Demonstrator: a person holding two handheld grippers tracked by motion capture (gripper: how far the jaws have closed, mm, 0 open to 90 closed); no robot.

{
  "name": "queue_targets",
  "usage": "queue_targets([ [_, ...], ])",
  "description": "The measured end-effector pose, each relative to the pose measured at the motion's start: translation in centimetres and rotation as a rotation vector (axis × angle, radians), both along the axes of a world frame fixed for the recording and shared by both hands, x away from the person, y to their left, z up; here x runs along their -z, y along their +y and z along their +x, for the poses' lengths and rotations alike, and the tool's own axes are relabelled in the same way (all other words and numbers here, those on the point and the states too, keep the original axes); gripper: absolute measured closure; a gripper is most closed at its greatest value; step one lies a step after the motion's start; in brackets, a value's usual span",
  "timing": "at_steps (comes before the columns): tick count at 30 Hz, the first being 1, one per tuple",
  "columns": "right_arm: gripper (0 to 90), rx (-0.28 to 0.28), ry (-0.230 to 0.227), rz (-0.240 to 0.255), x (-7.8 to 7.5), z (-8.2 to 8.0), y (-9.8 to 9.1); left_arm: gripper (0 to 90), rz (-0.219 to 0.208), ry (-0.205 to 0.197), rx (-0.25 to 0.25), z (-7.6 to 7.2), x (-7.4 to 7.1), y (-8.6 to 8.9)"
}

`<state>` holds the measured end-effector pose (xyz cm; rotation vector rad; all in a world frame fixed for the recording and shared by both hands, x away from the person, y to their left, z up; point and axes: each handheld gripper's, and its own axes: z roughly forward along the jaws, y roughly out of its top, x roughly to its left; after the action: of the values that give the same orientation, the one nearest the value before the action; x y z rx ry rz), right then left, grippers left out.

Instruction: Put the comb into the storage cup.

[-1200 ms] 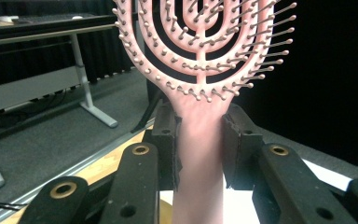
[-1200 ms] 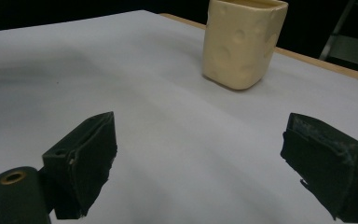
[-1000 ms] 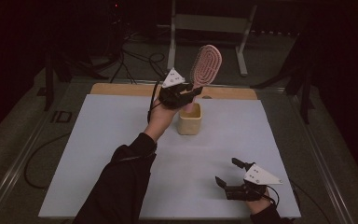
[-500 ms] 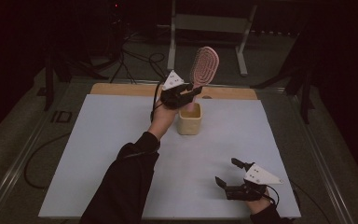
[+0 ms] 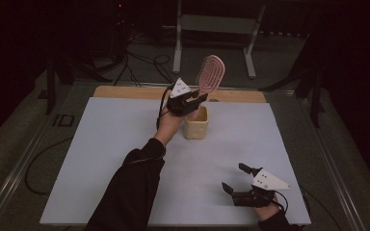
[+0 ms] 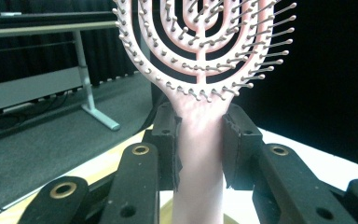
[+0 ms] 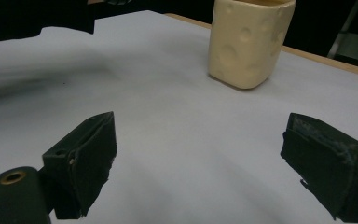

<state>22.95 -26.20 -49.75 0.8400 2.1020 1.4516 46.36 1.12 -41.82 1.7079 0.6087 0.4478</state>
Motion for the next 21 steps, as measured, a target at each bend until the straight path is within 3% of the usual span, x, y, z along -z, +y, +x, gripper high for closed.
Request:
queue_targets([
  [11, 10.1, -0.002, -0.001, 0.0, -0.1, -0.1, 0.0, 70.0, 0.05, 0.017, -0.005, -0.2, 0.9, -0.3],
  [21, 10.1, -0.005, -0.003, 0.0, -0.1, -0.1, 0.0, 70.0, 0.106, 0.061, -0.015, -0.4, 1.6, -0.7],
])
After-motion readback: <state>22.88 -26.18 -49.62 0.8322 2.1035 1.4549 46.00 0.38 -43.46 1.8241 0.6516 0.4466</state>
